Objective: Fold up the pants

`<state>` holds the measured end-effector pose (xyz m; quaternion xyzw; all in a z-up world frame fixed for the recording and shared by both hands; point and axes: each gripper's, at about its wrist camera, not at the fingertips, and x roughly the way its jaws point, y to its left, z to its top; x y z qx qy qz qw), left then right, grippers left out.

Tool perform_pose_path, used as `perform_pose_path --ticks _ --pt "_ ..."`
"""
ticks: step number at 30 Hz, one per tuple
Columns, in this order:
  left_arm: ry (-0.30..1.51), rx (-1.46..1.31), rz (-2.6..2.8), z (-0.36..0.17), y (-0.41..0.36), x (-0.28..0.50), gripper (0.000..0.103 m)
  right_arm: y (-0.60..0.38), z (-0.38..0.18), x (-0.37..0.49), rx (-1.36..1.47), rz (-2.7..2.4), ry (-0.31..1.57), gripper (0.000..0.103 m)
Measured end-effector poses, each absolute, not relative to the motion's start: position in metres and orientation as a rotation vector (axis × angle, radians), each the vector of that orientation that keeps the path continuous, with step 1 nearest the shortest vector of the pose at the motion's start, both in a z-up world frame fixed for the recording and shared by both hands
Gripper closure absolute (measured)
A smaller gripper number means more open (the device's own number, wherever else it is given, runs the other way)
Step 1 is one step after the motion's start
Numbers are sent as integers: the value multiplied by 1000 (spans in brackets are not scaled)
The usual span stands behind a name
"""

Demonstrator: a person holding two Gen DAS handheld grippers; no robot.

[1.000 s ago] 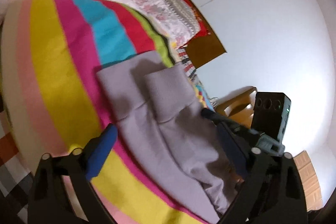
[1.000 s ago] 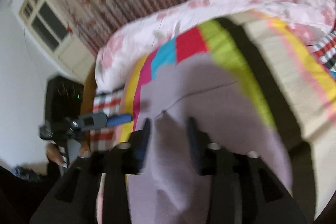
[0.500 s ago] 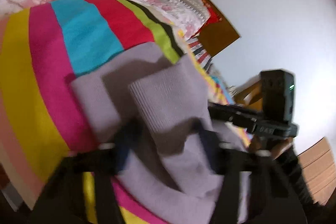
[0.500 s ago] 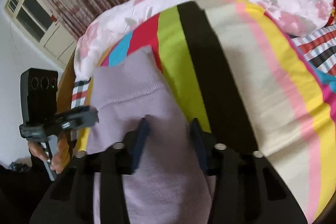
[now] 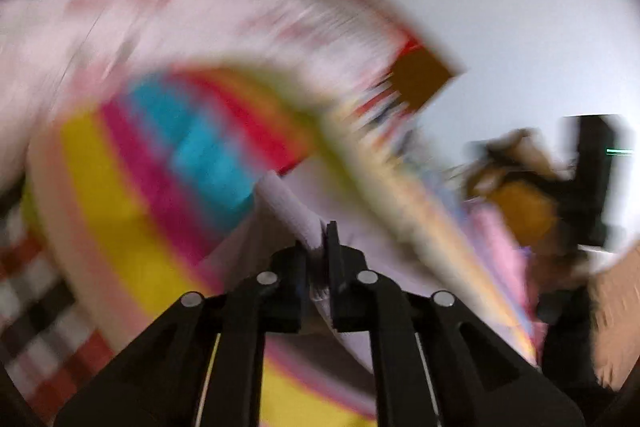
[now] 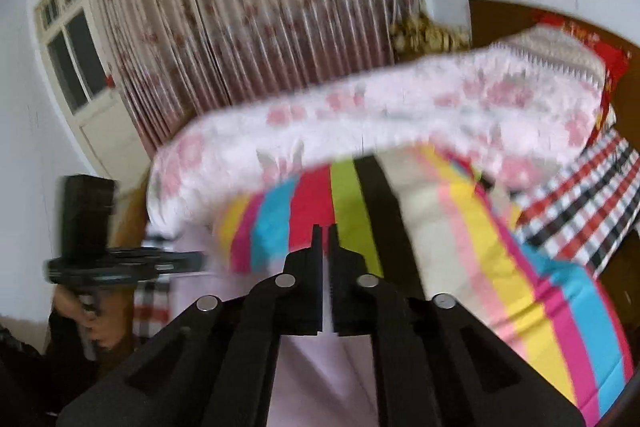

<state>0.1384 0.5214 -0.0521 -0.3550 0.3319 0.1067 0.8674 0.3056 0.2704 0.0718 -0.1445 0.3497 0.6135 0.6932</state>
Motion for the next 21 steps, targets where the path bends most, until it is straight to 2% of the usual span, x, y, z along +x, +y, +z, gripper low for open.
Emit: perform_pose_path --ticks 1,4,6,7,9,10,15,17,19,21 --pt "749 -780 234 -81 523 136 94 271 63 303 -346 1365 809 91" --pt "621 -841 204 -86 523 106 94 259 29 296 -429 1353 893 88" --pt "449 -895 159 -74 518 72 98 251 9 301 -453 1324 953 51" --pt "354 -915 99 -66 512 56 98 249 5 301 -447 1316 960 21" --pt "321 -854 71 -55 494 41 98 246 1 304 -421 1340 953 21" --pt "341 -826 75 -53 484 41 98 249 2 303 -421 1363 949 26" --pt "609 -851 164 -106 469 29 98 276 5 289 -425 1503 944 38" --pt "650 -894 161 -126 469 23 98 296 -3 270 -509 1553 952 49" --pt "665 -901 165 -132 463 24 98 316 -14 242 -643 1597 947 54" --pt "672 -900 168 -135 458 22 98 326 -25 215 -754 1653 940 55"
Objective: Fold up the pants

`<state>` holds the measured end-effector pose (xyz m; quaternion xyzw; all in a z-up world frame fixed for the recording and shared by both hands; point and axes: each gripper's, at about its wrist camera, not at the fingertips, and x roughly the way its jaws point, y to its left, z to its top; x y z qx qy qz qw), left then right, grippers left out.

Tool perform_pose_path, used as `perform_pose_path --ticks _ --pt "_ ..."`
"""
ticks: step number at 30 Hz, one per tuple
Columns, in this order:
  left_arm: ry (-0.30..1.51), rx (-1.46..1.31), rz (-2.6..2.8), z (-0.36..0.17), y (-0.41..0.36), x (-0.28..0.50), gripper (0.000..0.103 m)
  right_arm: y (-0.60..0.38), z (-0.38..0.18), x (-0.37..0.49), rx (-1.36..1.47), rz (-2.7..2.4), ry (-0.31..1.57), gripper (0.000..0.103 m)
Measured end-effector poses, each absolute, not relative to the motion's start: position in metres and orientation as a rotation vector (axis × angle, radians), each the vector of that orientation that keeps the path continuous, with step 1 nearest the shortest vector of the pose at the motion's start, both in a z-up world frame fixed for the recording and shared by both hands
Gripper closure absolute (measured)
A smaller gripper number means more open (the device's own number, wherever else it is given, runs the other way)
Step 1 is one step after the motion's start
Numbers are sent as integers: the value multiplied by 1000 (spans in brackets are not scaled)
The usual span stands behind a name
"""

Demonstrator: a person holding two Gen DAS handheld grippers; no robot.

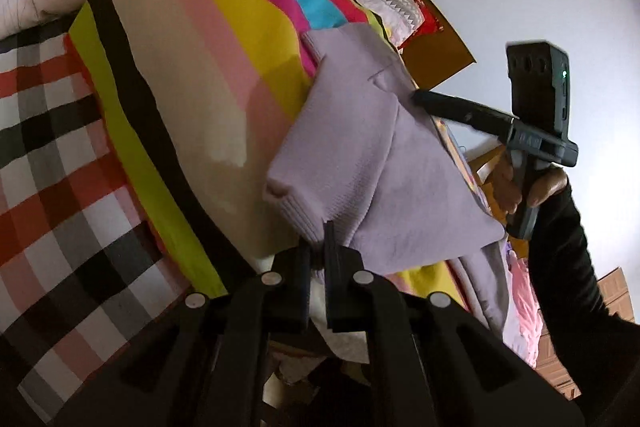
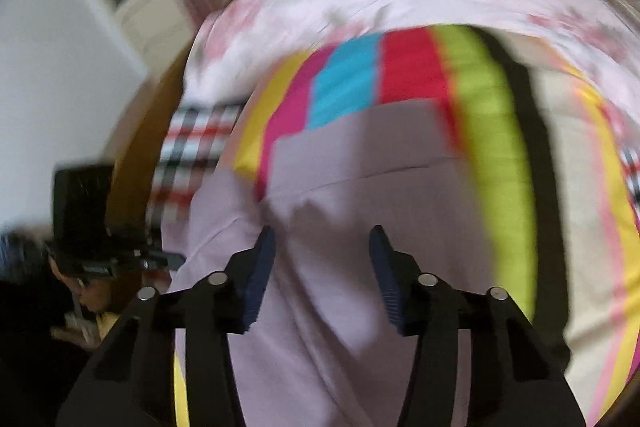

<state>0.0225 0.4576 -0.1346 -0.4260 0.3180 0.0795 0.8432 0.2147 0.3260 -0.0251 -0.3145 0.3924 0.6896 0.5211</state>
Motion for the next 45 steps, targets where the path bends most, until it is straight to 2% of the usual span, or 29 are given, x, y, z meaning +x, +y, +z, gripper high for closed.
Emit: perform_pose_path --ticks 4,5,8,10,14,17,19,21,23,25,27,28,29,33,35,36,37,41,45 --pt "697 -921 155 -140 458 15 98 331 -42 179 -873 1694 920 55" --pt "697 -920 155 -140 460 14 98 329 -44 176 -883 1693 899 71" --pt "670 -898 176 -125 464 16 98 310 -35 168 -887 1659 763 91" --pt "604 -841 172 -97 460 16 98 294 -10 172 -815 1619 688 93" --pt "387 -636 110 -5 459 32 98 259 85 200 -621 1509 472 94" --pt "384 -564 138 22 476 71 98 263 113 230 -549 1441 469 93" --pt "504 -663 136 -6 503 109 98 283 89 252 -570 1400 590 93" --pt "621 -765 180 -49 524 131 98 310 27 282 -639 1307 793 93" --pt "739 -836 244 -96 535 141 98 323 -16 294 -664 1251 912 92" --pt "708 -868 231 -107 534 135 98 320 -28 298 -592 1286 928 89" --pt "664 -863 225 -102 533 126 97 316 -20 307 -547 1301 943 79" --pt "649 -864 220 -99 533 125 97 314 -14 310 -540 1294 933 53" --pt "647 -859 228 -97 531 126 97 309 -4 308 -542 1265 877 38" --pt "595 -856 209 -81 527 125 94 270 33 286 -538 1277 718 39" --pt "557 -856 193 -73 520 118 82 233 42 265 -529 1316 681 41" --pt "533 -865 182 -70 517 112 71 222 43 259 -534 1322 676 42" --pt "518 -874 171 -68 515 109 66 204 41 248 -546 1327 669 46" --pt "529 -858 131 -68 500 100 66 123 21 206 -550 1306 741 65" --pt "568 -848 71 -73 478 95 66 68 -5 164 -544 1251 831 70"
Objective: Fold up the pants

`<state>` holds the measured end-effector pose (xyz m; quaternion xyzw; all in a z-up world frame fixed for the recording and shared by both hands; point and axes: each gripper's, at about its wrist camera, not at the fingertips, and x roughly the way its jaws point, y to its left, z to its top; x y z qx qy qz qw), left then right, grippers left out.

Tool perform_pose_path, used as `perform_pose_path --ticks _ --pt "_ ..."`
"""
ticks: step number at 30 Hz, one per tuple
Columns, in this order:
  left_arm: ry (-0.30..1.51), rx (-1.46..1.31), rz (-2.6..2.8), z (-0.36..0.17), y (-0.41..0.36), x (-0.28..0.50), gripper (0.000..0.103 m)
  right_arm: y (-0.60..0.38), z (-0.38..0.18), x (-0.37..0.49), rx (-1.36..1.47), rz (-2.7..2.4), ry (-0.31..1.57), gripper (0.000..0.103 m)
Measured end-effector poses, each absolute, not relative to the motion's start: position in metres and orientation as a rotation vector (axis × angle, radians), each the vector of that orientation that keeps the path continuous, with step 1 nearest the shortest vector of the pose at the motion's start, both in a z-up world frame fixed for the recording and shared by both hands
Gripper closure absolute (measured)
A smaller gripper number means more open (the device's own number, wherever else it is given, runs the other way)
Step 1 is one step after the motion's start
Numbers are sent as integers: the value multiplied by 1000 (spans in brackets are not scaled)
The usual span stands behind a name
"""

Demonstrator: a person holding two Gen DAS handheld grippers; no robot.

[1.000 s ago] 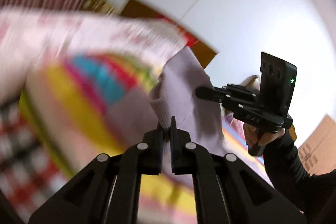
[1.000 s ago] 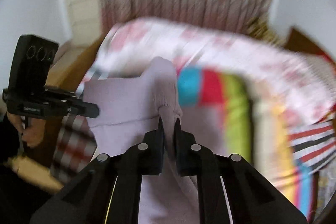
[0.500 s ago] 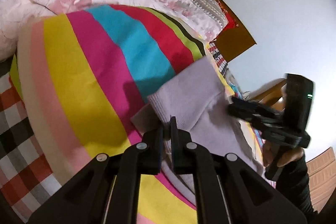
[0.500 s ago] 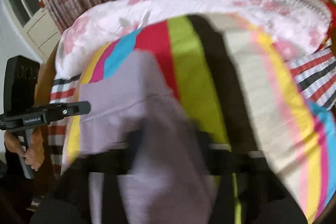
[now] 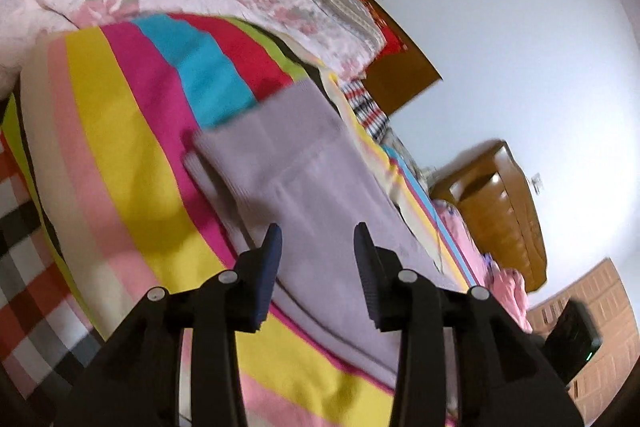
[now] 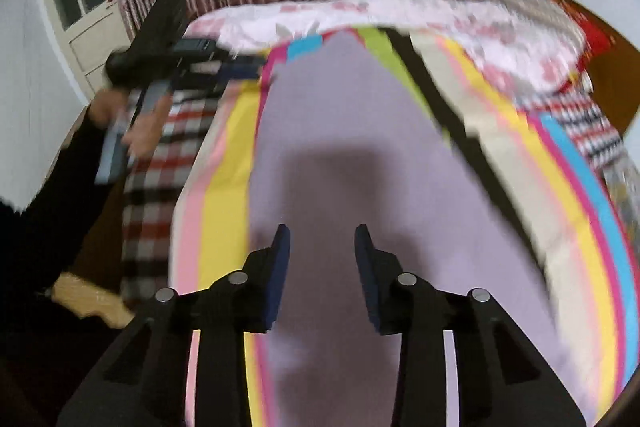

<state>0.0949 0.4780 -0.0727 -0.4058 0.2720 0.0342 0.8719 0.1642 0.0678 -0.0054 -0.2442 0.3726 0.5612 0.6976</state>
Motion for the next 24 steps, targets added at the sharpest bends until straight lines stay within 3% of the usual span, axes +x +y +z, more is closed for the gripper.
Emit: perform_pose_path --ticks 3,8,14,19,21,24 --pt "599 -853 26 -80 462 94 66 53 -22 140 -564 1216 862 78" --pt "653 -839 -56 -86 425 88 63 60 -29 129 -577 1192 816 78" --pt "692 -832 -110 -88 396 74 42 64 -38 135 -575 1193 832 82" --pt "694 -815 -155 -86 380 68 21 64 -41 143 -558 1181 844 94" --pt "693 -805 -182 -86 372 69 15 59 -42 151 -478 1206 889 94" --pt "718 -793 -188 -87 365 76 15 56 -45 155 -458 1206 889 101"
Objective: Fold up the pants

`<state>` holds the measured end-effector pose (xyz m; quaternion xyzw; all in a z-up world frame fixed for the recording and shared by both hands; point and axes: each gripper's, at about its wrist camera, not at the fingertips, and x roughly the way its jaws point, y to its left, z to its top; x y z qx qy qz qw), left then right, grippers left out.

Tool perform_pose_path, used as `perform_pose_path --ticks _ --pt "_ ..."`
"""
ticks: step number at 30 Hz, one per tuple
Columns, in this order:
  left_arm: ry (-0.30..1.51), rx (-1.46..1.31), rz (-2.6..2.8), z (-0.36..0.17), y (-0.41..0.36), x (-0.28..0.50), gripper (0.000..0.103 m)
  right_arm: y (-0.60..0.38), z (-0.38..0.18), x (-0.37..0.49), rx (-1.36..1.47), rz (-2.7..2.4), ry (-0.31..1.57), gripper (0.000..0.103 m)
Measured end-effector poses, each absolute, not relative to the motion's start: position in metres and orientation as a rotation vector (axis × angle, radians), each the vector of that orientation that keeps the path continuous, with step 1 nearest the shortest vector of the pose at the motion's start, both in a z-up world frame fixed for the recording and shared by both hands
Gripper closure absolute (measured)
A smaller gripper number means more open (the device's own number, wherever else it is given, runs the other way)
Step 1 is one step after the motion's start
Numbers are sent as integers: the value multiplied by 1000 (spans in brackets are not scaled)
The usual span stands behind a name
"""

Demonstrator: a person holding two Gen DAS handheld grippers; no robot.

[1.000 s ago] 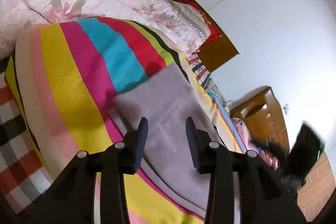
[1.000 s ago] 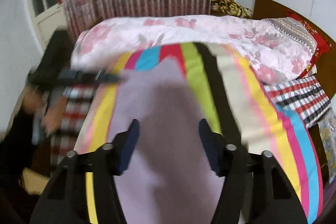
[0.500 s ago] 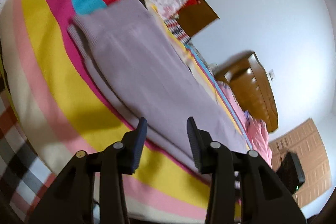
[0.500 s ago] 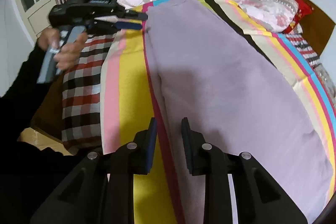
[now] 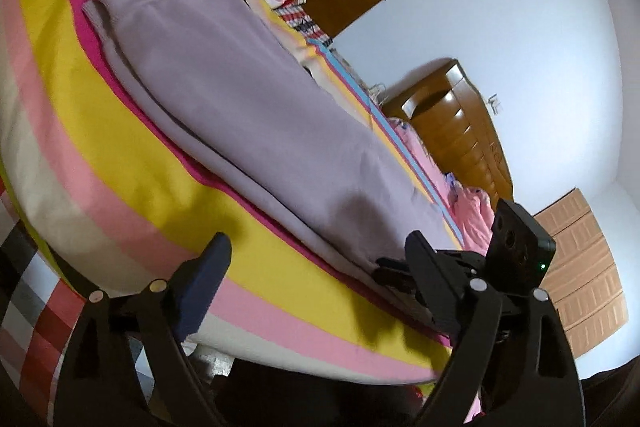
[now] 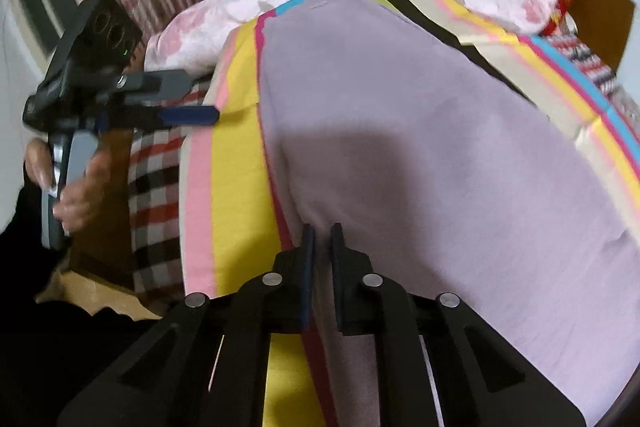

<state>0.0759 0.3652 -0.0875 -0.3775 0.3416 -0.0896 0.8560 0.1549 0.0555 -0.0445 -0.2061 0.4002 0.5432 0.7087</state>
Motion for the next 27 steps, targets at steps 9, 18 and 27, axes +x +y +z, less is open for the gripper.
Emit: perform_pose_path --ticks 9,18,27 --pt "752 -805 -211 -88 355 85 15 70 -44 120 -732 1139 716 98" --pt "734 -820 -217 -79 345 88 14 49 -34 144 -475 1183 777 99" --pt "714 -967 -247 -90 359 130 25 29 -9 182 -205 1241 832 99"
